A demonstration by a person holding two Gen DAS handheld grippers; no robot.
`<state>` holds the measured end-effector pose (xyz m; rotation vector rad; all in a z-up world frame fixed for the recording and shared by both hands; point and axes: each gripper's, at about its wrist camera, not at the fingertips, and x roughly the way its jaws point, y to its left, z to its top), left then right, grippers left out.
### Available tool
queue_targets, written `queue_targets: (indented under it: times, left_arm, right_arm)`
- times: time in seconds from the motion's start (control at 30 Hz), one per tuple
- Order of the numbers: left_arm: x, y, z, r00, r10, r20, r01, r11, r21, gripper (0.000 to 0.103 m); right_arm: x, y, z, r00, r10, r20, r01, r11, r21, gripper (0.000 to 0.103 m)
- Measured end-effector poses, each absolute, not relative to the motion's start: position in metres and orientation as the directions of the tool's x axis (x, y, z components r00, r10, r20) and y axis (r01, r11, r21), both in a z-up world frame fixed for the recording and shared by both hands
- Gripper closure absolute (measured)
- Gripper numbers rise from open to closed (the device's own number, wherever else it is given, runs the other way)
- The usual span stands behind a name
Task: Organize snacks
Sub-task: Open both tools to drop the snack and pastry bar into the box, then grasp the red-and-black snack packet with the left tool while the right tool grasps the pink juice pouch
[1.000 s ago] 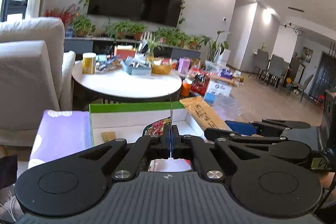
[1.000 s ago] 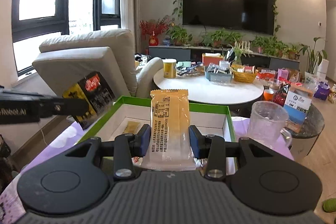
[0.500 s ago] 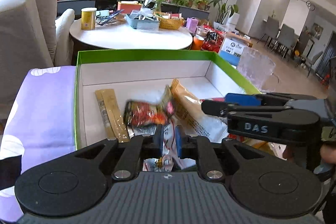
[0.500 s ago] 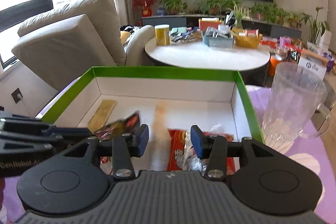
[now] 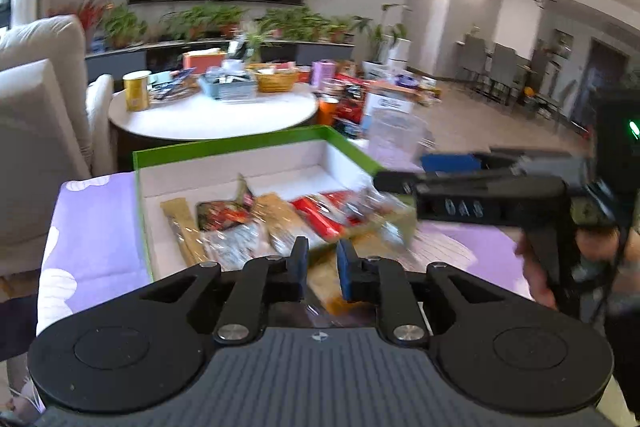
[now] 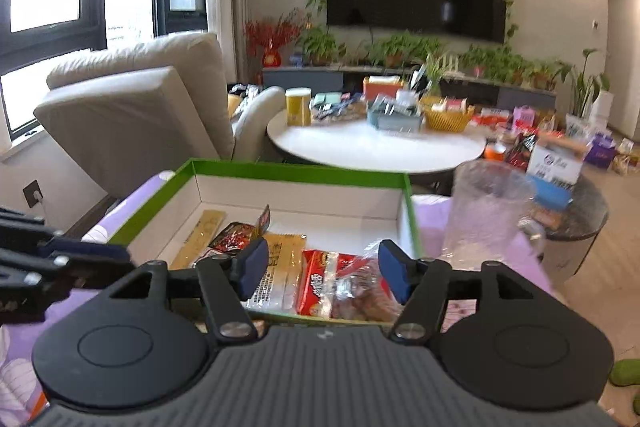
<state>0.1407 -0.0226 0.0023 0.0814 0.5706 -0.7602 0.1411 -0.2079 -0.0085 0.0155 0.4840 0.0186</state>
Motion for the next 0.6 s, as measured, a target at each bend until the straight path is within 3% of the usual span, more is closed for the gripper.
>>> queue_targets:
  times: [0.3, 0.43, 0.6]
  left_arm:
    - [0.051, -0.018, -0.017, 0.430, -0.682, -0.592, 0.801, 0.591, -0.099, 0.084]
    - [0.026, -0.020, -0.033, 0.392, -0.662, -0.639, 0.826, 0.559, -0.073, 0.065]
    - [0.006, -0.019, -0.046, 0.364, -0.657, -0.660, 0.848, 0.527, -0.058, 0.055]
  right_arm:
    - [0.085, -0.224, -0.002, 0.898, -0.025, -0.440, 0.039, 0.999, 0.023, 0.055]
    - [0.067, -0.231, -0.013, 0.881, -0.041, -0.471, 0.075, 0.996, 0.054, 0.055]
    - [0.052, -0.238, -0.023, 0.863, -0.062, -0.501, 0.118, 0.990, 0.081, 0.055]
